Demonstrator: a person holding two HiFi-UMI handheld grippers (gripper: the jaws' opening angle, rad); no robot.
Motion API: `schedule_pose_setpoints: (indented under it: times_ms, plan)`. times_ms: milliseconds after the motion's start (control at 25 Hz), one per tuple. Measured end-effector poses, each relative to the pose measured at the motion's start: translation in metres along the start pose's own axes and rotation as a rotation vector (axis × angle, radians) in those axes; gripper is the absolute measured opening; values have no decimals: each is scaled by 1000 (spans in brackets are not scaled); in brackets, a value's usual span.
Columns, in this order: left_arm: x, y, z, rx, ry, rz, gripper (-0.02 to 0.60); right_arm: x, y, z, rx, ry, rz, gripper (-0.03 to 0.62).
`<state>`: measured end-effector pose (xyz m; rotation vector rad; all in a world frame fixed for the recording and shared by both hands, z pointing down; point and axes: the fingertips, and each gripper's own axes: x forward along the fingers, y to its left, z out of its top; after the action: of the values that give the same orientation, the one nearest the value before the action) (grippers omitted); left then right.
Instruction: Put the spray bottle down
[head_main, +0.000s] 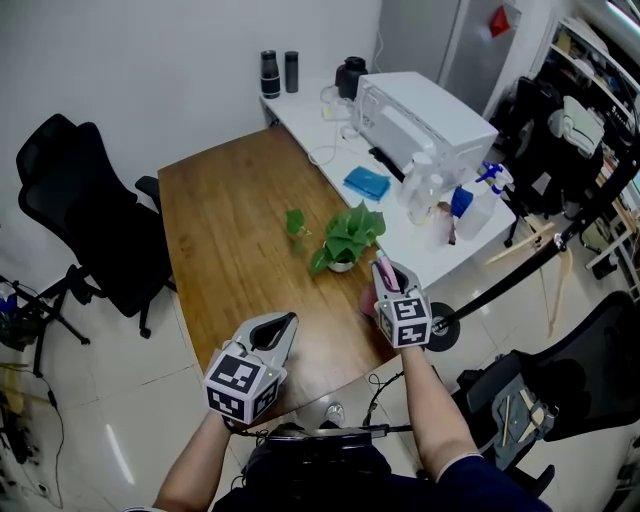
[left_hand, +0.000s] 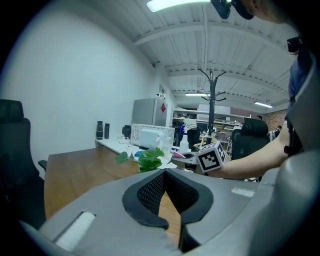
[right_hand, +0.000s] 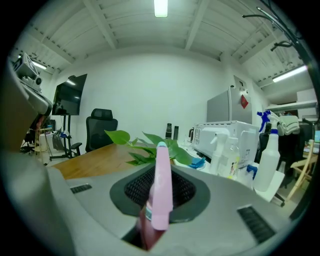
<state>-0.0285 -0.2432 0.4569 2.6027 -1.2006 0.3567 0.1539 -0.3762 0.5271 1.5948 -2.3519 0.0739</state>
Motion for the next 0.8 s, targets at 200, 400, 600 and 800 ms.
schedule_pose_setpoints:
  times_ms: [200,400,600,800]
  plan:
    - [1,3,0,-3,1,4,6,2,0,1,8,-7,3,81]
    - [2,1,1,1,2,-2,6,2,0,0,5,-10,11,86]
    - [0,5,3,7,2,2,6,6,-3,-9,20,17,18,186]
    - [-2,7,4,13,1,6,6,-1,-5,-13,49,20,20,301]
